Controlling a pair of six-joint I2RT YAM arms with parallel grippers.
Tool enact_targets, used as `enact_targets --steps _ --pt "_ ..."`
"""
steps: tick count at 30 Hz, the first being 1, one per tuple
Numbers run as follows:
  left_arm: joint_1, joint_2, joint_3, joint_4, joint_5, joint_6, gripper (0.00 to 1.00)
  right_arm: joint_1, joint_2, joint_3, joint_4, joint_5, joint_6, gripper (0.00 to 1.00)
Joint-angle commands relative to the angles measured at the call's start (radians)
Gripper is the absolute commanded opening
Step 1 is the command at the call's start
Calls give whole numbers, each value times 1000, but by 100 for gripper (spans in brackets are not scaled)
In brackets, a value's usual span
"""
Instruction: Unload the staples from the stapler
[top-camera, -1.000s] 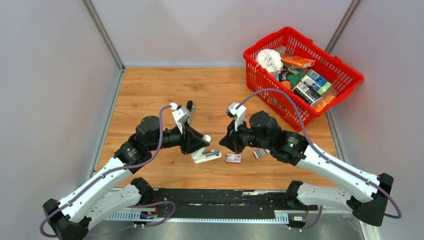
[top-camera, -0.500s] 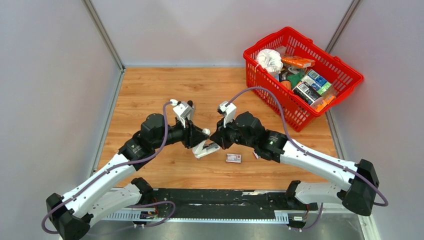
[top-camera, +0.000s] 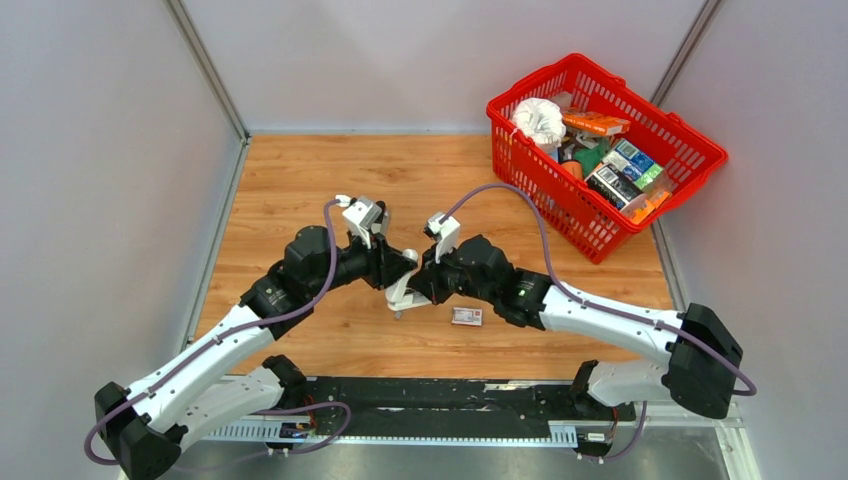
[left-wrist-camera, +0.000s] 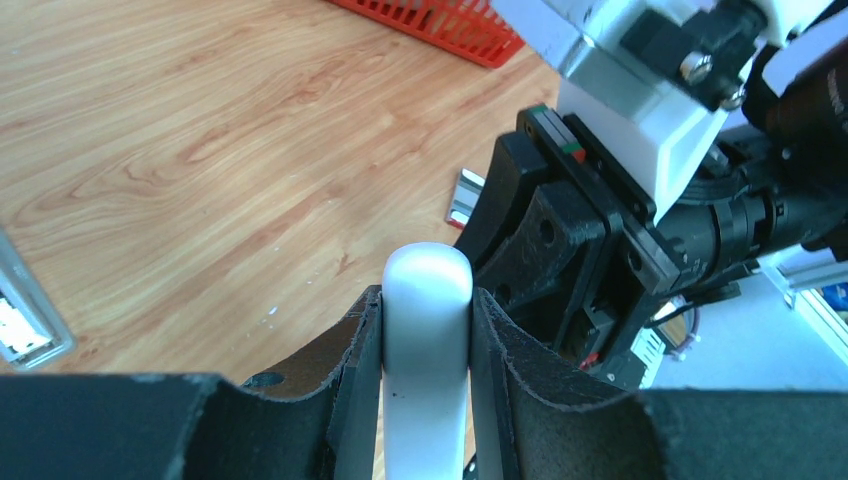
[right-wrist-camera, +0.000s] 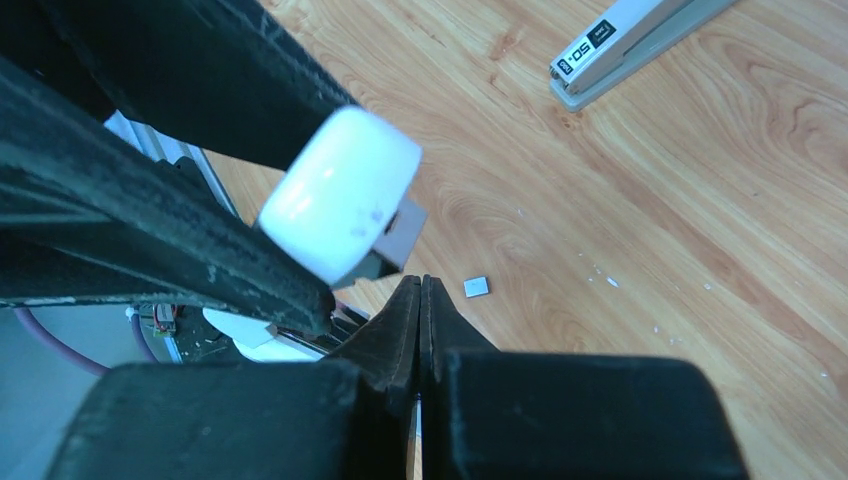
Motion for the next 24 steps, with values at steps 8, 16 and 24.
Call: enact_targets --steps 8,16,24 --pt "6 24 40 63 -218 -71 0 45 62 -74 200 -24 99 0" --pt "6 70 12 97 -267 -80 0 54 120 -114 342 -74 165 0" --pt "6 78 11 97 -321 -90 0 54 178 -146 473 -128 224 0"
